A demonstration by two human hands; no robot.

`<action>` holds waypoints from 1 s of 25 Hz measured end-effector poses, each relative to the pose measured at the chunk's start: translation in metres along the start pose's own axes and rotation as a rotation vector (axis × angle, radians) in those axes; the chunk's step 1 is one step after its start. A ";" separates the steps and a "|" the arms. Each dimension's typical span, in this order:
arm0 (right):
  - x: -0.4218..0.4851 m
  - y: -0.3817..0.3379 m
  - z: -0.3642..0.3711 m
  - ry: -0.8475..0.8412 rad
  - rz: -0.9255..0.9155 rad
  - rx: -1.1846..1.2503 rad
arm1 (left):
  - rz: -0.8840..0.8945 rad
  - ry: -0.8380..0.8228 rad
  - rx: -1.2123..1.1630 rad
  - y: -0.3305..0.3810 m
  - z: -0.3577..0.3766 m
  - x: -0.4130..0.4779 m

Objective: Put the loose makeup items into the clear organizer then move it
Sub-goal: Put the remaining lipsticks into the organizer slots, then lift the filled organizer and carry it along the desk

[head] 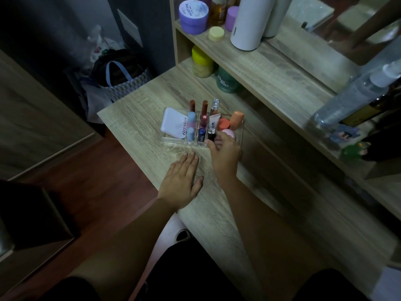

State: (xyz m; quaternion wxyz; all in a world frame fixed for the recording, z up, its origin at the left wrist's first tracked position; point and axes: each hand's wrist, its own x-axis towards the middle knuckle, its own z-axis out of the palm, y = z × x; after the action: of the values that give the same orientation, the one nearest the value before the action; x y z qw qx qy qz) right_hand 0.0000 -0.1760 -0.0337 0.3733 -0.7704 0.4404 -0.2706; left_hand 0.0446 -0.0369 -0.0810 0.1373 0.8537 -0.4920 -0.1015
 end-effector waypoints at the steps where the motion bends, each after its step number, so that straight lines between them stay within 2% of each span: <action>1: 0.000 0.000 0.000 -0.007 0.005 -0.009 | -0.001 0.003 -0.001 0.000 0.000 0.000; 11: -0.002 0.002 -0.001 -0.023 0.020 -0.079 | 0.001 -0.034 -0.015 0.001 -0.004 0.001; 14: -0.005 -0.001 -0.008 -0.030 0.022 -0.065 | 0.002 -0.023 -0.211 0.001 -0.014 0.000; 15: -0.006 -0.002 -0.012 -0.023 0.015 -0.061 | -0.040 0.023 -0.333 0.002 -0.020 -0.001; 17: -0.009 -0.002 -0.017 -0.001 -0.027 -0.055 | -0.241 0.195 -0.502 0.000 -0.033 0.000; 20: -0.007 0.003 -0.021 0.041 -0.015 -0.179 | -0.539 0.444 -0.559 -0.013 -0.053 0.016; 22: 0.001 0.014 -0.024 0.025 0.111 -0.293 | -0.655 0.423 -0.628 -0.026 -0.064 0.033; 25: 0.017 0.029 -0.026 -0.100 0.244 -0.177 | -0.679 0.274 -0.769 -0.040 -0.072 0.053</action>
State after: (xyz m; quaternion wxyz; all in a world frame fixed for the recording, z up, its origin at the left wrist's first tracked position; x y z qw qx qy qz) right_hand -0.0254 -0.2093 -0.0406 0.3555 -0.7535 0.5338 -0.1446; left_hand 0.1256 -0.0545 -0.0288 0.4627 0.8585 -0.0926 -0.2010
